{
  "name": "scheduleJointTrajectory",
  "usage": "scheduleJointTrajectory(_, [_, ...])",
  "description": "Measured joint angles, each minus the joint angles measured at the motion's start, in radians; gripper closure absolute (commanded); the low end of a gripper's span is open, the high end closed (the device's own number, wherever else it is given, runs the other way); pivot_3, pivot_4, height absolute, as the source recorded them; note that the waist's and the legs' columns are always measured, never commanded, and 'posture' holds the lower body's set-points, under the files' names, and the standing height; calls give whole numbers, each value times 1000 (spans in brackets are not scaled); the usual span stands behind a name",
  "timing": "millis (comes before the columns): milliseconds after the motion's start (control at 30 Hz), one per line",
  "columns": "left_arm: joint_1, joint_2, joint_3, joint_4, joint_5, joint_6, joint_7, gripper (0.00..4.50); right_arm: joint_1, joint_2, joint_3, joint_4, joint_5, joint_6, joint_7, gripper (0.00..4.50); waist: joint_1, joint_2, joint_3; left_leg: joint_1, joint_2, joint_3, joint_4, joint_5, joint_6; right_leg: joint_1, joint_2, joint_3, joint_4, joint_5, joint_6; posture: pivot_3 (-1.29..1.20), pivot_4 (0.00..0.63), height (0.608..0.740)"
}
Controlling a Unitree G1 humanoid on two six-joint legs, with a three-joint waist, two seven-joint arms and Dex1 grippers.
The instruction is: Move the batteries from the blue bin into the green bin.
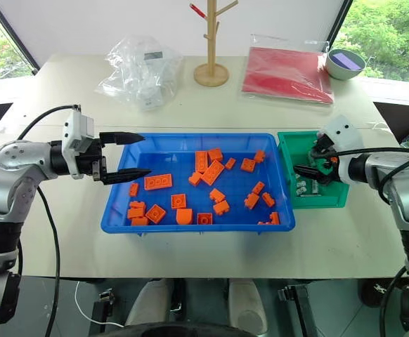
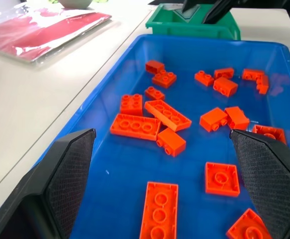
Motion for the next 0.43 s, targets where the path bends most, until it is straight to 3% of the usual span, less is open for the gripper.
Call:
scheduleJointTrajectory(267, [-1, 146, 54, 121, -2, -6, -99, 0, 152, -199, -187, 326, 30, -490, 447, 520, 0, 0, 0, 1, 0, 3, 0, 0, 0, 1, 0, -1, -1, -1, 0, 0, 150, 736])
scheduleJointTrajectory(433, [-15, 214, 83, 252, 23, -41, -148, 0, 151, -215, -202, 638, -13, -722, 541, 520, -6, 0, 0, 3, 0, 5, 0, 0, 0, 1, 0, 0, 0, -1, 0, 0, 150, 736])
